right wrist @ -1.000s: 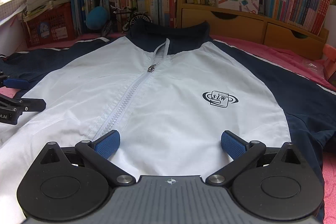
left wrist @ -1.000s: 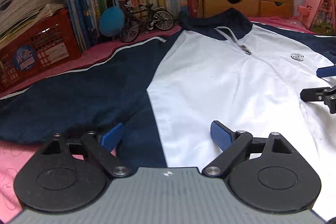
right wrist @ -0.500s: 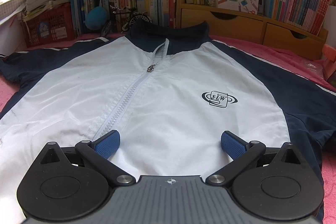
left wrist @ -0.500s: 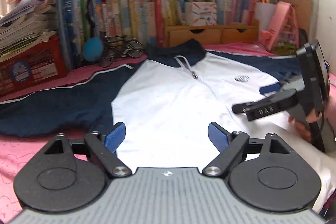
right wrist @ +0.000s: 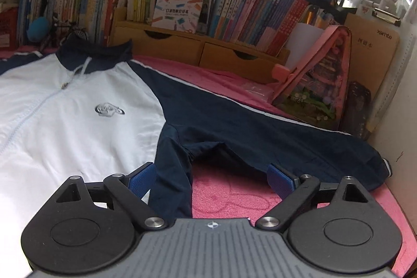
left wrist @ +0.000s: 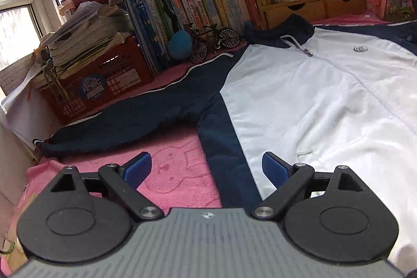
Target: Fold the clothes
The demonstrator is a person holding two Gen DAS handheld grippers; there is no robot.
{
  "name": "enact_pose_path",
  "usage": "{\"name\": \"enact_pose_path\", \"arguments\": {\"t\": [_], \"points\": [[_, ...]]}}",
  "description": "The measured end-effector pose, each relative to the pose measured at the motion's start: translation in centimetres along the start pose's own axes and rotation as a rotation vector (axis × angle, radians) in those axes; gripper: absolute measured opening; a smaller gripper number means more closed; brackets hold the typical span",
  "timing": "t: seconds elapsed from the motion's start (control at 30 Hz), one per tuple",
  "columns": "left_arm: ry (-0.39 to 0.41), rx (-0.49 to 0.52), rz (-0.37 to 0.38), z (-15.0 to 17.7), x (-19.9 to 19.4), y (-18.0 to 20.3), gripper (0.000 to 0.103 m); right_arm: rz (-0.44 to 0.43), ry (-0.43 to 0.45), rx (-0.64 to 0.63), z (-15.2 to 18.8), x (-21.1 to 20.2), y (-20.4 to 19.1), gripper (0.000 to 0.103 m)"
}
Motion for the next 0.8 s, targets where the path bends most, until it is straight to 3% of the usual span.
{"name": "enact_pose_path", "arguments": {"t": [0.1,0.17,0.2,0.3,0.37,0.43,0.53,0.63,0.67,0.73,0.8], "points": [[0.034,-0.044,0.179,-1.1,-1.3,3.0,0.093,-0.247,0.031,-0.047,0.1,-3.6,-5.2,0.093],[0.052,-0.042,0.259,-0.7,-1.8,5.3,0.093,-0.376,0.039,-0.115,1.8,-5.5,-9.6,0.093],[0.061,-0.045,0.287,-0.3,-1.9,6.3,0.093,-0.42,0.042,-0.152,3.0,-6.2,-11.6,0.093],[0.085,-0.113,0.296,2.0,-1.8,7.0,0.093,-0.447,0.084,-0.237,6.8,-7.4,-15.0,0.093],[0.077,-0.18,0.275,3.4,-1.3,6.2,0.094,-0.424,0.094,-0.226,9.1,-7.4,-15.5,0.093],[0.091,-0.155,0.2,4.4,-1.3,5.4,0.096,-0.4,0.141,-0.143,11.0,-7.7,-14.7,0.095],[0.112,-0.118,0.087,5.8,-1.3,4.3,0.097,-0.247,0.2,-0.089,11.8,-7.7,-11.5,0.101],[0.101,-0.116,-0.004,6.8,-1.5,2.5,0.1,-0.121,0.186,0.005,12.2,-6.9,-7.0,0.102],[0.079,-0.136,-0.014,7.0,-1.5,1.5,0.101,-0.1,0.169,0.043,12.4,-6.6,-5.3,0.102],[0.02,-0.19,-0.013,7.3,-1.7,-0.8,0.101,0.027,0.125,0.092,12.4,-6.4,-1.9,0.102],[-0.002,-0.228,0.029,6.9,-2.1,-2.5,0.101,0.129,0.077,0.117,11.9,-6.4,0.9,0.099]]}}
Point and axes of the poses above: each gripper's, at about its wrist camera, not at the fingertips, and x roughly the way its jaws point, y to its right, z to its underside, the point moved 8 cm from there along x, roughly the way its jaws point, and after that the axes turned 13 degrees about -y, right-handed, at the moved point
